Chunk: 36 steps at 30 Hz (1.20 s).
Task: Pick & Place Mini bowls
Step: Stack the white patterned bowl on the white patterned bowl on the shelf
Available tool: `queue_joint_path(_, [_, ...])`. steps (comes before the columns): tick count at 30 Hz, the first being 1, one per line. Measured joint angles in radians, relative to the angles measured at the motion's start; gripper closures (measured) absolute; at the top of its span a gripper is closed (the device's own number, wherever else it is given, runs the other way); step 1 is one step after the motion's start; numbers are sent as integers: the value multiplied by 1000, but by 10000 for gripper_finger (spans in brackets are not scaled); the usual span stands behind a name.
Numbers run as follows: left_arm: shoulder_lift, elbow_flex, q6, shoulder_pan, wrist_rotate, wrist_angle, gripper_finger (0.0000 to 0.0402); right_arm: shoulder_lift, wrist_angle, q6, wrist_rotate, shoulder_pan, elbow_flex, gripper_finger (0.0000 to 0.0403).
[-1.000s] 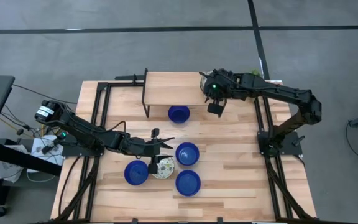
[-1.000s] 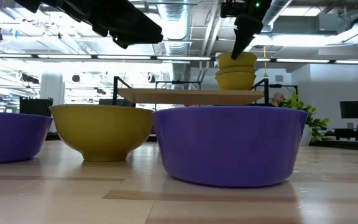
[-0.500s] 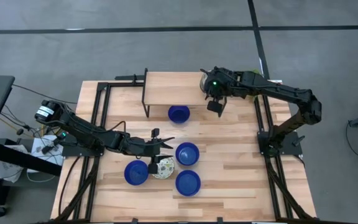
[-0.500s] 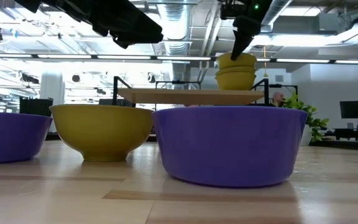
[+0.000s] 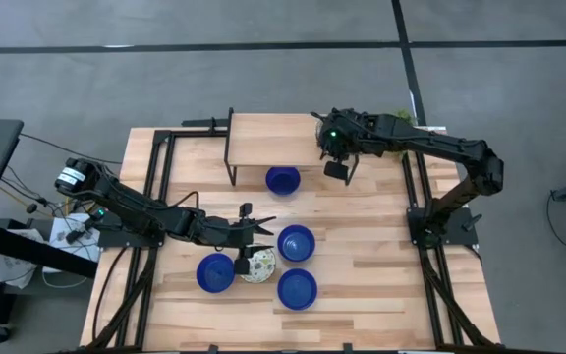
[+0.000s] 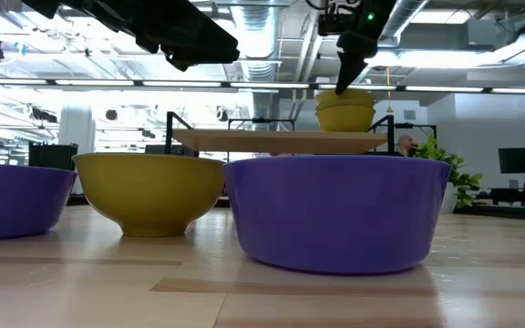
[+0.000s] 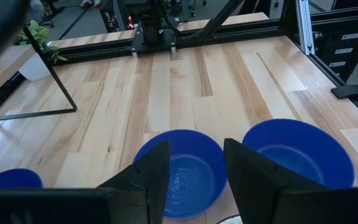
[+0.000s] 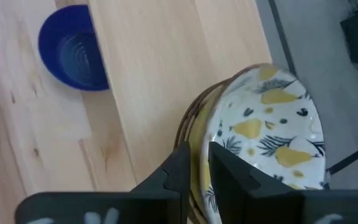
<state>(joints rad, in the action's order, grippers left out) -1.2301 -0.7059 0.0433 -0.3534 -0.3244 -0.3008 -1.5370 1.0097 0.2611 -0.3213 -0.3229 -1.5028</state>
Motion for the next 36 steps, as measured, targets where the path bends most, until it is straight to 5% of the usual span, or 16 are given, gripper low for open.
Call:
queue_joint_path(23, [0, 0, 0, -18, 8, 0, 253, -10, 8, 10, -2, -4, -1, 334])
queue_joint_path(36, [0, 0, 0, -18, 8, 0, 253, 85, 33, 1, 5, 2, -1, 334])
